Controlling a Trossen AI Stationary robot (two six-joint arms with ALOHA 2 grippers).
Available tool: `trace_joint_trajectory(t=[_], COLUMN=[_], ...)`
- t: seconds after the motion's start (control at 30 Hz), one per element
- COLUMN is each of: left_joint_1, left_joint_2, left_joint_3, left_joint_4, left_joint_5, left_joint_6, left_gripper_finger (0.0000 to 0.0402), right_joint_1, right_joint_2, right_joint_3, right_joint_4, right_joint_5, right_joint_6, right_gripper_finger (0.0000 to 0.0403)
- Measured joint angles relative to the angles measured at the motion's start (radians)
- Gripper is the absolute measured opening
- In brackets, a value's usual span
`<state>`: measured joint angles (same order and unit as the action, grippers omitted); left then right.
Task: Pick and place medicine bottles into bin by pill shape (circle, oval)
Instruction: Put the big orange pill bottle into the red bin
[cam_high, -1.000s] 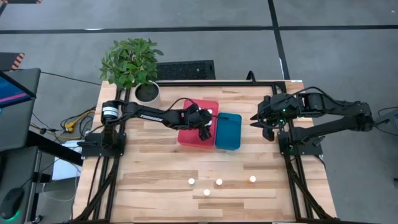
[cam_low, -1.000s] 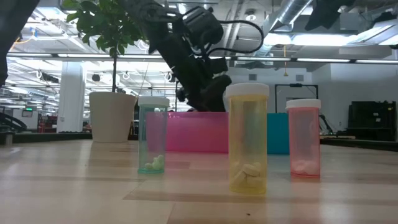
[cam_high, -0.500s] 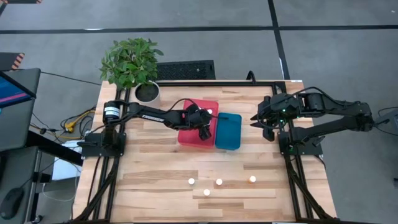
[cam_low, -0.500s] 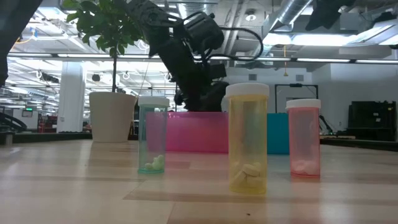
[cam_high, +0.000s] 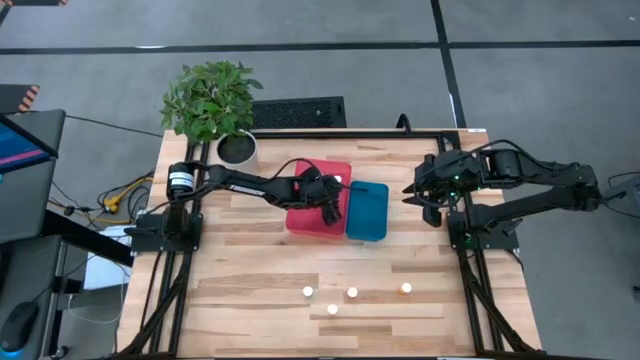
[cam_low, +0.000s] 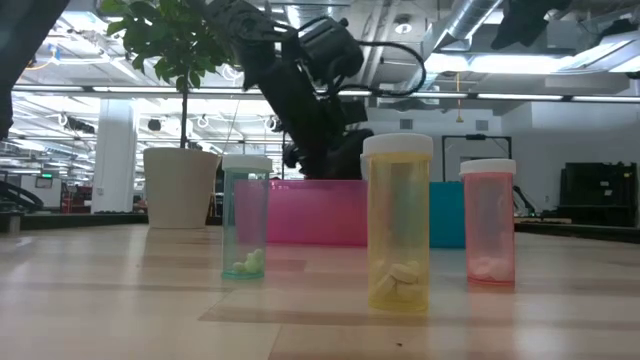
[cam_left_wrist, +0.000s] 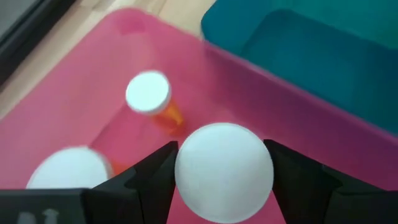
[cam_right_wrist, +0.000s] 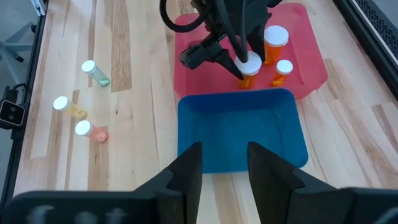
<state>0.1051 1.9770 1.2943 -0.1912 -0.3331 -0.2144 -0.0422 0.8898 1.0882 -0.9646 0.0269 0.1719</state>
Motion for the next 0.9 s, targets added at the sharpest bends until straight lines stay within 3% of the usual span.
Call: trace_joint_trajectory(t=[0.47, 0.9], left_joint_1=[-0.009, -0.009], left_joint_2=[0.000, -0.011], left_joint_3=[0.020, 0.020], left_joint_4=[-0.036, -0.053], left_joint_5=[-0.015, -0.015], left_joint_6=[0.011, 0.018], left_gripper_finger=[0.0231, 0.0313], right_joint_1=[0.000, 0.000], right_joint_2=[0.000, 0.000], right_joint_3=[0.000, 0.000], right_joint_4=[0.000, 0.000], right_joint_5=[0.000, -0.001], right_joint_6=[0.002, 0.004], right_gripper_finger=[0.0136, 0.0136])
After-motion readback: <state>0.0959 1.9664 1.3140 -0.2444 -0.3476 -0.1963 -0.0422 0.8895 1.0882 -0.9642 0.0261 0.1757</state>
